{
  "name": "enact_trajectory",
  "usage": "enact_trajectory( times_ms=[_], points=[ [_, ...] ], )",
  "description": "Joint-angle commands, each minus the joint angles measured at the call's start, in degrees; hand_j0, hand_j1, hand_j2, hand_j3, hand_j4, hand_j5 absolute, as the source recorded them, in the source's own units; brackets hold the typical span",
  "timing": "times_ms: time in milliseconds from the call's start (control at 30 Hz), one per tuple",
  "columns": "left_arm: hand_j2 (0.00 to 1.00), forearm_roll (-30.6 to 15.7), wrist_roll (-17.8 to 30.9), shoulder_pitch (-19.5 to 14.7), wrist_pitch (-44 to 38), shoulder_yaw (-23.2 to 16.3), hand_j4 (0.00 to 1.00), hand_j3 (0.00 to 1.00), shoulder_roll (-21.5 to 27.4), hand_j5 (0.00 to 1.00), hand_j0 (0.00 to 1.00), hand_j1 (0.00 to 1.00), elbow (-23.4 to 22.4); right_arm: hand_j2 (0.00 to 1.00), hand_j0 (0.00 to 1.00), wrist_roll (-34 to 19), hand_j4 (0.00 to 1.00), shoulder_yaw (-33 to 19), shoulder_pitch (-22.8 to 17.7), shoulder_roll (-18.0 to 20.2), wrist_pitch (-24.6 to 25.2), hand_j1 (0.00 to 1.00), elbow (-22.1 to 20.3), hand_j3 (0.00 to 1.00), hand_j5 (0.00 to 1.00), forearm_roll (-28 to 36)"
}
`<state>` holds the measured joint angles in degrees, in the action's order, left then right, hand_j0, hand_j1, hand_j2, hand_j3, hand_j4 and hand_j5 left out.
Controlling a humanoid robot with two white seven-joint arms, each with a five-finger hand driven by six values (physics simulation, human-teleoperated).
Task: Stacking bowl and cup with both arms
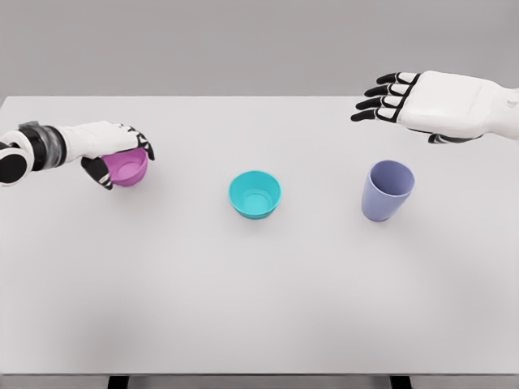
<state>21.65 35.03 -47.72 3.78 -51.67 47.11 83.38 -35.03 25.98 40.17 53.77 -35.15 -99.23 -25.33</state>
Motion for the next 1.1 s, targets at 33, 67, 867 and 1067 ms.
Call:
enact_trajectory(
  times_ms=[33, 67, 867, 1067],
  points=[
    [0.73, -0.2, 0.0, 0.0, 0.0, 0.2, 0.73, 0.73, 0.1, 0.73, 0.73, 0.73, 1.8, 1.00, 1.00, 0.0, 1.00, 0.0, 0.0, 0.1, 0.2, 1.00, 0.0, 1.00, 1.00, 0.2],
    [0.73, -0.2, 0.0, 0.0, -0.1, 0.2, 0.73, 0.73, 0.2, 0.73, 0.73, 0.73, 2.6, 1.00, 1.00, 0.0, 1.00, 0.0, 0.0, 0.1, 0.2, 1.00, 0.0, 1.00, 1.00, 0.2],
    [0.71, 0.1, 0.0, -1.1, 0.0, 0.1, 0.71, 0.71, -2.3, 0.71, 0.71, 0.71, 11.1, 1.00, 1.00, 0.0, 1.00, 0.0, 0.0, -0.1, 0.2, 1.00, 0.0, 1.00, 1.00, 0.2],
    [0.71, 0.3, 0.0, -1.2, 0.0, 0.0, 0.71, 0.71, -4.4, 0.71, 0.71, 0.71, 12.4, 1.00, 1.00, 0.0, 1.00, 0.0, 0.1, -0.1, 0.2, 1.00, 0.0, 1.00, 1.00, 0.2]
  ],
)
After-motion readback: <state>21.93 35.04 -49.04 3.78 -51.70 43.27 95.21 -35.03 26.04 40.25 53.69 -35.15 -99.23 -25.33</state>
